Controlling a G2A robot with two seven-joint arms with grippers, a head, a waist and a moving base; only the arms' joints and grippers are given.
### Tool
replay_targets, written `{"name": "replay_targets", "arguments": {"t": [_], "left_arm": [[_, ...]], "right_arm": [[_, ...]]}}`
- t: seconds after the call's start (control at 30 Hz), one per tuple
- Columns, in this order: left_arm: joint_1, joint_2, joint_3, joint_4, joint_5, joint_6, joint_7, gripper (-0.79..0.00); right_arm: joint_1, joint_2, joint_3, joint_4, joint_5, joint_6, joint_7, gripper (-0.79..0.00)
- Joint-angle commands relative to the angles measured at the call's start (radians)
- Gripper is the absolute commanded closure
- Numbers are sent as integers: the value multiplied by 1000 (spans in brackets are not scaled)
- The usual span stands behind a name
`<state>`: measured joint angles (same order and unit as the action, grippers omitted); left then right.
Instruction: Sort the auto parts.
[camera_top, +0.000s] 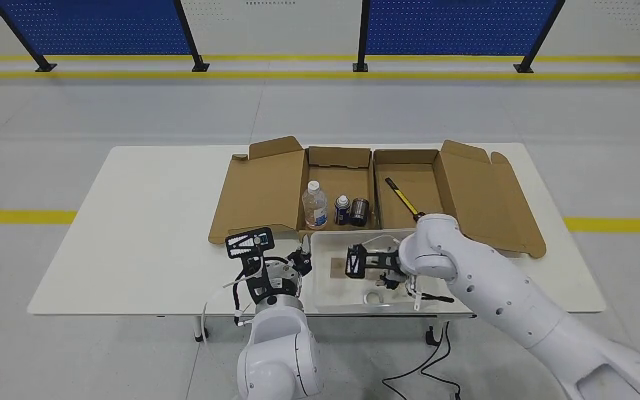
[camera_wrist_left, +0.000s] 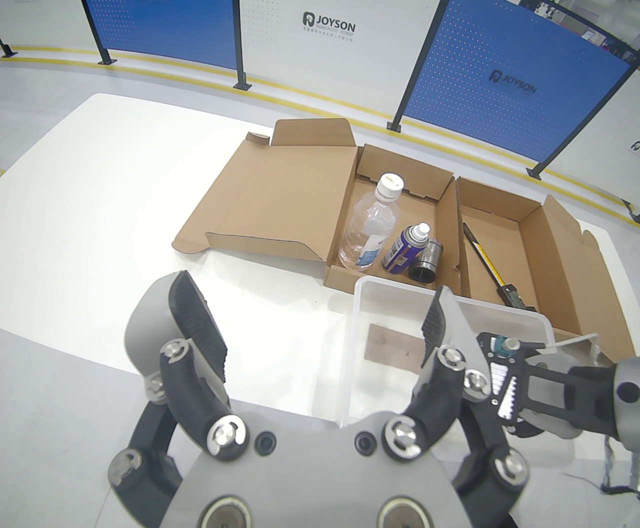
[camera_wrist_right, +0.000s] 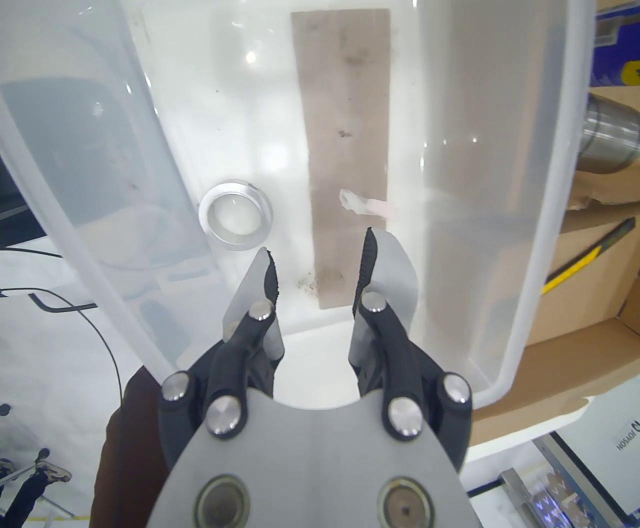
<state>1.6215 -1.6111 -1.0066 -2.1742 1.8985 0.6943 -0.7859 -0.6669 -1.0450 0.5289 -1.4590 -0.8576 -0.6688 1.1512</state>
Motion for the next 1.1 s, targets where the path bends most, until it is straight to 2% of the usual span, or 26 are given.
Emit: {"name": "replay_targets", "arguments": {"t": [0.0,0.5,0.67,0.8,1.07], "left_arm": [[0,0,0,0,0,0,0,-785],[0,0,0,0,0,0,0,-785],[0,0,0,0,0,0,0,-785],[0,0,0,0,0,0,0,-785],[0,0,0,0,0,0,0,-785]], "right_arm": [[13,-6,-21,22,23,-7,-7,-354],[37,-45,-95,141,77,-40,-42,-336],[37,-58,-108,179,70,-50,-66,-302],[41,-70,-117,206,69,-56,-78,-252],[55,-97,-140,252,67,-60,-77,-92]]}}
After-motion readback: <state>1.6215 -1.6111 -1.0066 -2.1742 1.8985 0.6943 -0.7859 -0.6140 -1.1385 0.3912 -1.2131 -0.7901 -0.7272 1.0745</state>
